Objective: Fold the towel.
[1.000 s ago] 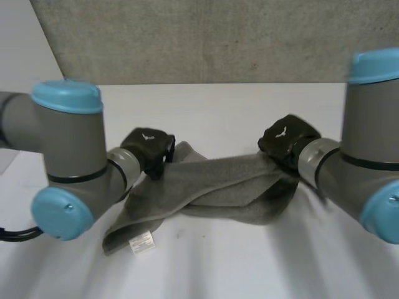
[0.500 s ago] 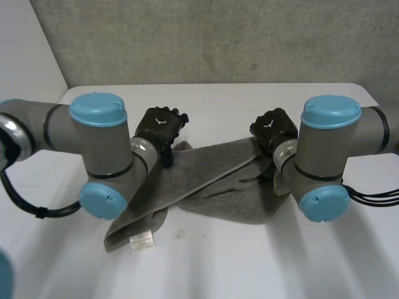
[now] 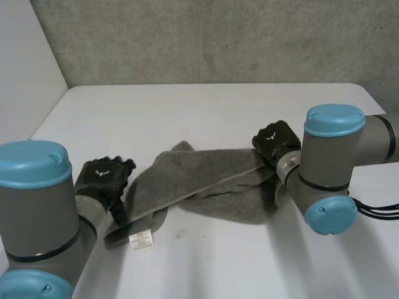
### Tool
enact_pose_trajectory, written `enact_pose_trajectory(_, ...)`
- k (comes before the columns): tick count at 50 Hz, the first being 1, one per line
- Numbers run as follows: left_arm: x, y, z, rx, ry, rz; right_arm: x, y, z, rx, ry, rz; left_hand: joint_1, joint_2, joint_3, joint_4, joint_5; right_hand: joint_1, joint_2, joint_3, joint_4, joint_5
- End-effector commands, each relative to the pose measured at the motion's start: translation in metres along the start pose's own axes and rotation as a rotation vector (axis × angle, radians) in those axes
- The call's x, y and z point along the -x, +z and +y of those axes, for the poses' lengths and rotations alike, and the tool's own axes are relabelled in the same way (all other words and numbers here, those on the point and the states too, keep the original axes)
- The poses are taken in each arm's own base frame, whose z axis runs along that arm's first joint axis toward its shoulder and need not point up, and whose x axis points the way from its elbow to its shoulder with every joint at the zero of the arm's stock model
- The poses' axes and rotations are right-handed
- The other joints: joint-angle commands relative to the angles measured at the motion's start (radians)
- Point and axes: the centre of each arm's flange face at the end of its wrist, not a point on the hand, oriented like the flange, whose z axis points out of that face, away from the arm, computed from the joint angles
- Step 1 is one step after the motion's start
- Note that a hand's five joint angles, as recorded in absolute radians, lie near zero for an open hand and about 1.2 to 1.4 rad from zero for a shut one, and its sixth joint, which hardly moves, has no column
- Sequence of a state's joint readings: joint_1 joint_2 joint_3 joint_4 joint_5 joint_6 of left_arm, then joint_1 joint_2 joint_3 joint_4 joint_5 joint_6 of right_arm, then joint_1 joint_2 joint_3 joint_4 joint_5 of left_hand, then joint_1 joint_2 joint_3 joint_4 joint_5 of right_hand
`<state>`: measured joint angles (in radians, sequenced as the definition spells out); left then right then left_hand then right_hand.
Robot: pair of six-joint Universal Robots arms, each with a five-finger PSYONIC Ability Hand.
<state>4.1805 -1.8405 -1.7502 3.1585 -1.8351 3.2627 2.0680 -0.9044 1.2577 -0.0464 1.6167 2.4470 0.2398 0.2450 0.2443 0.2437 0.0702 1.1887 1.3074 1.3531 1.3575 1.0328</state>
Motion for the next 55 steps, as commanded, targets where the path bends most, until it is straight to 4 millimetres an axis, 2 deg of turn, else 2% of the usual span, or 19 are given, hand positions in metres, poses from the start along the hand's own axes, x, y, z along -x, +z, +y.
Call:
enact_pose_trajectory(1, 0.006, 0.008, 0.012, 0.048, -0.045, -0.035, 0.000, -0.004, 0.001, 0.006, 0.001, -0.005, 0.071, 0.065, 0.066, 0.067, 0.066, 0.208, 0.089, 0.043, 0.039, 0.189)
enact_pose_trajectory(18, -0.008, 0.024, 0.036, 0.141, -0.090, 0.067, -0.009, -0.003, 0.012, 0.036, 0.024, 0.007, 0.270, 0.265, 0.266, 0.266, 0.265, 0.208, 0.089, 0.043, 0.039, 0.189)
enact_pose_trajectory(21, -0.009, 0.025, 0.036, 0.140, -0.117, 0.097, -0.009, -0.003, 0.012, 0.036, 0.024, 0.007, 0.487, 0.482, 0.483, 0.484, 0.483, 0.208, 0.089, 0.043, 0.039, 0.189)
enact_pose_trajectory(23, -0.006, 0.027, 0.032, 0.132, -0.130, 0.085, -0.012, -0.004, 0.010, 0.031, 0.025, 0.016, 1.037, 1.031, 1.032, 1.033, 1.032, 0.208, 0.089, 0.043, 0.039, 0.189)
enact_pose_trajectory(26, -0.002, 0.030, 0.029, 0.120, -0.138, 0.070, -0.024, -0.008, 0.003, 0.015, 0.029, 0.046, 1.156, 1.151, 1.152, 1.153, 1.151, 0.208, 0.089, 0.043, 0.039, 0.189)
enact_pose_trajectory(28, 0.003, 0.033, 0.021, 0.098, -0.144, 0.053, -0.034, -0.011, -0.003, 0.001, 0.032, 0.070, 1.156, 1.151, 1.152, 1.153, 1.152, 0.208, 0.089, 0.043, 0.039, 0.189)
enact_pose_trajectory(30, 0.014, 0.031, -0.010, 0.002, -0.148, 0.009, -0.043, -0.016, -0.009, -0.012, 0.031, 0.090, 1.156, 1.151, 1.152, 1.153, 1.152, 0.208, 0.089, 0.043, 0.039, 0.189)
enact_pose_trajectory(31, 0.014, 0.031, -0.010, 0.002, -0.149, 0.009, -0.053, -0.024, -0.016, -0.023, 0.029, 0.108, 1.156, 1.151, 1.152, 1.153, 1.152, 0.208, 0.089, 0.043, 0.039, 0.189)
enact_pose_trajectory(32, 0.022, 0.023, -0.031, -0.067, -0.156, -0.007, -0.053, -0.024, -0.016, -0.023, 0.029, 0.108, 1.156, 1.151, 1.152, 1.153, 1.152, 0.208, 0.089, 0.043, 0.039, 0.189)
enact_pose_trajectory(33, 0.022, 0.023, -0.032, -0.068, -0.156, -0.007, -0.064, -0.032, -0.023, -0.027, 0.030, 0.119, 1.156, 1.151, 1.152, 1.153, 1.152, 0.208, 0.089, 0.043, 0.039, 0.189)
enact_pose_trajectory(35, 0.037, 0.009, -0.066, -0.163, -0.116, -0.037, -0.075, -0.042, -0.032, -0.029, 0.029, 0.129, 1.156, 1.151, 1.152, 1.153, 1.152, 0.208, 0.089, 0.043, 0.039, 0.189)
enact_pose_trajectory(36, 0.037, 0.009, -0.066, -0.163, -0.115, -0.037, -0.085, -0.052, -0.039, -0.029, 0.028, 0.136, 1.156, 1.151, 1.152, 1.153, 1.152, 0.208, 0.089, 0.043, 0.039, 0.189)
enact_pose_trajectory(37, 0.044, 0.002, -0.080, -0.197, -0.075, -0.057, -0.098, -0.064, -0.049, -0.035, 0.029, 0.150, 1.156, 1.151, 1.152, 1.153, 1.152, 0.208, 0.089, 0.043, 0.039, 0.189)
enact_pose_trajectory(41, 0.051, -0.018, -0.108, -0.269, 0.075, -0.077, -0.112, -0.085, -0.066, -0.040, 0.011, 0.139, 1.156, 1.151, 1.152, 1.153, 1.152, 0.208, 0.089, 0.043, 0.039, 0.189)
enact_pose_trajectory(44, 0.049, -0.021, -0.113, -0.273, 0.132, -0.067, -0.116, -0.102, -0.073, -0.016, -0.035, 0.081, 1.156, 1.151, 1.152, 1.153, 1.152, 0.208, 0.089, 0.043, 0.039, 0.189)
enact_pose_trajectory(48, 0.049, -0.020, -0.112, -0.228, 0.288, -0.035, -0.115, -0.112, -0.067, 0.058, -0.101, -0.009, 1.156, 1.151, 1.152, 1.153, 1.152, 0.208, 0.089, 0.043, 0.039, 0.189)
enact_pose_trajectory(50, 0.047, -0.016, -0.108, -0.206, 0.329, -0.028, -0.112, -0.111, -0.062, 0.083, -0.117, -0.039, 1.156, 1.151, 1.152, 1.153, 1.152, 0.208, 0.089, 0.043, 0.039, 0.189)
enact_pose_trajectory(52, 0.043, 0.001, -0.096, -0.155, 0.394, -0.015, -0.108, -0.109, -0.058, 0.097, -0.136, -0.066, 1.156, 1.151, 1.152, 1.153, 1.152, 0.208, 0.089, 0.043, 0.039, 0.189)
enact_pose_trajectory(55, 0.041, 0.011, -0.091, -0.130, 0.418, -0.008, -0.095, -0.091, -0.041, 0.148, -0.174, -0.122, 1.156, 1.151, 1.152, 1.153, 1.152, 0.208, 0.089, 0.043, 0.039, 0.189)
